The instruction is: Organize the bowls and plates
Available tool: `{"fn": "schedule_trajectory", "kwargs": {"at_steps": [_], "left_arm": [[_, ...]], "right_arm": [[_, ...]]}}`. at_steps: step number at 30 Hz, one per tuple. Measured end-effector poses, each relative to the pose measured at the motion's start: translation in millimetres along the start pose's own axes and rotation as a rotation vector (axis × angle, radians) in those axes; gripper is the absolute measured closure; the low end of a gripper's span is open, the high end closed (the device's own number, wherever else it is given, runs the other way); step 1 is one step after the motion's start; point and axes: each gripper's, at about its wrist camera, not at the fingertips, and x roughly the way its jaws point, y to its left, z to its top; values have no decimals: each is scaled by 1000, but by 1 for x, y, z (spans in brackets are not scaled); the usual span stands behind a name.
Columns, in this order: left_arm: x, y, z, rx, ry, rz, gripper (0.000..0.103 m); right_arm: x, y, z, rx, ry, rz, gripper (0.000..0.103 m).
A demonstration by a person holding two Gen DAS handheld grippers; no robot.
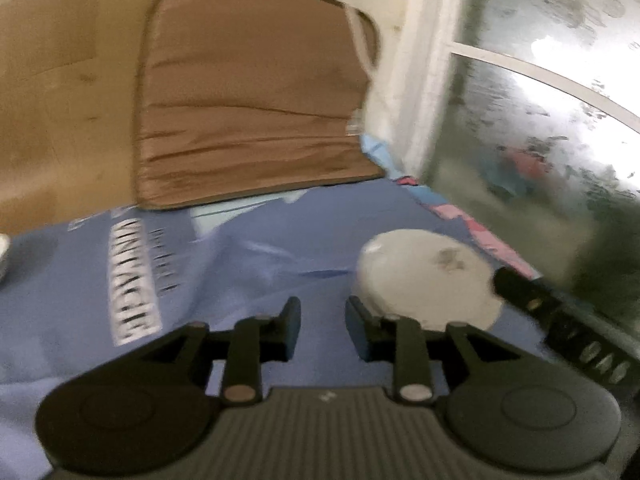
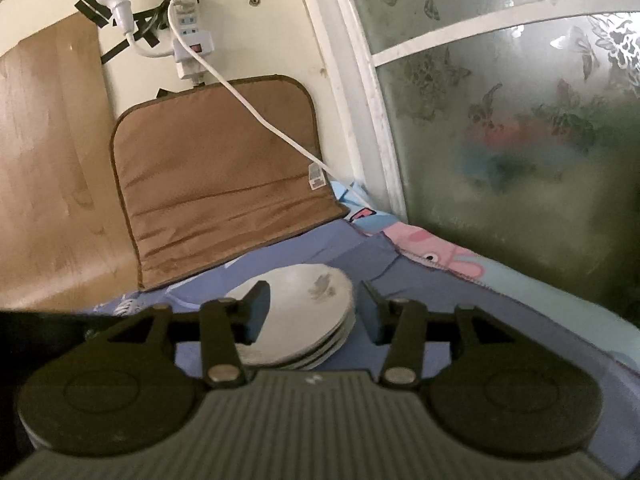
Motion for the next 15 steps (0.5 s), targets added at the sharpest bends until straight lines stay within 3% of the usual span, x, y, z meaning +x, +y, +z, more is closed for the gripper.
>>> {"fn": "schedule_trajectory", "kwargs": {"at_steps": [4, 7, 13, 15], "left_arm": [[-16, 47, -16, -57, -1, 94, 77], [-31, 92, -33, -110, 12, 205, 77], [-70, 160, -69, -147, 14, 356, 77], [-83, 171, -79, -138, 4, 391, 76]], "right_arm": [[0, 18, -2, -25, 13, 61, 52], [3, 42, -7, -62, 51, 134, 52], [24, 96, -25, -76, 260, 322, 54], [30, 115, -31, -88, 330, 374, 62]]}}
